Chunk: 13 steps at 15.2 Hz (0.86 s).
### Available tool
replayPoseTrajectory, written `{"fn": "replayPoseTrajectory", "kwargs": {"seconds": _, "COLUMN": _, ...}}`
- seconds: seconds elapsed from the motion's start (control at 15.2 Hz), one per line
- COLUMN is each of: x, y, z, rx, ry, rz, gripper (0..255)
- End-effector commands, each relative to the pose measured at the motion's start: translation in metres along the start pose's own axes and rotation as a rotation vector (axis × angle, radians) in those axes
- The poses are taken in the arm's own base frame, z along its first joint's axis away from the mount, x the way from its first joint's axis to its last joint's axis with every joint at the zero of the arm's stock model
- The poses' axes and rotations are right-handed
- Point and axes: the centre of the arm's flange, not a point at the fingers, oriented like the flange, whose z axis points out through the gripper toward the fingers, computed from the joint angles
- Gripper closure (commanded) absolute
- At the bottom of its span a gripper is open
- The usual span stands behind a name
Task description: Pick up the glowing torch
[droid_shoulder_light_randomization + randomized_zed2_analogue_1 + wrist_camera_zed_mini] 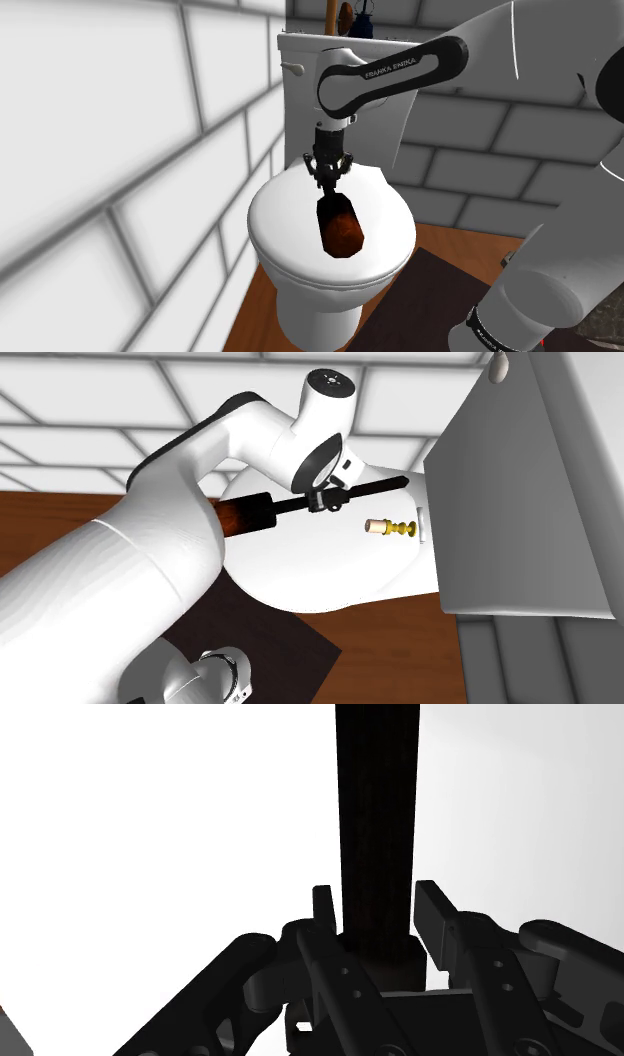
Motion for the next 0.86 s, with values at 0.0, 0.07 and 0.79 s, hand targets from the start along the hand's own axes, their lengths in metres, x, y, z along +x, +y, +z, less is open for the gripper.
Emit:
{"fn": "replayPoseTrajectory", "kwargs": {"seconds": 0.0, "x": -0.001, "y": 0.000, "z": -0.011, "rx": 0.001, "ry": 0.000, "rz": 0.000, "gripper": 255}}
{"fn": "replayPoseTrajectory", "kwargs": {"seconds": 0.07, "x": -0.002, "y": 0.001, "z": -0.016, "rx": 0.001, "ry": 0.000, "rz": 0.000, "gripper": 255}}
{"fn": "replayPoseTrajectory", "kwargs": {"seconds": 0.79, "x": -0.007, "y": 0.002, "z": -0.064, "rx": 0.001, "ry": 0.000, "rz": 0.000, "gripper": 255}}
